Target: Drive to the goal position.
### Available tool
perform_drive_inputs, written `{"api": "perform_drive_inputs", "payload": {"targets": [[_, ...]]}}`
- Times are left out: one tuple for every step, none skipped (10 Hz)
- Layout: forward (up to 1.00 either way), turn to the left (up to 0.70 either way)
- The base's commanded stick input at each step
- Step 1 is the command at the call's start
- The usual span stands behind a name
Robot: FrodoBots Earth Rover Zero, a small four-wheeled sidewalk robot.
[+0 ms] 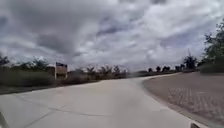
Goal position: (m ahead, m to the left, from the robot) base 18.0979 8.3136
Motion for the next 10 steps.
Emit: {"api": "perform_drive_inputs", "payload": {"targets": [[0.69, 0.01], [0.69, 0.01], [0.69, 0.01], [0.69, -0.08], [0.69, -0.14], [0.69, -0.02], [0.69, 0.01], [0.69, 0.01], [0.69, 0.01], [0.69, 0.01]]}}
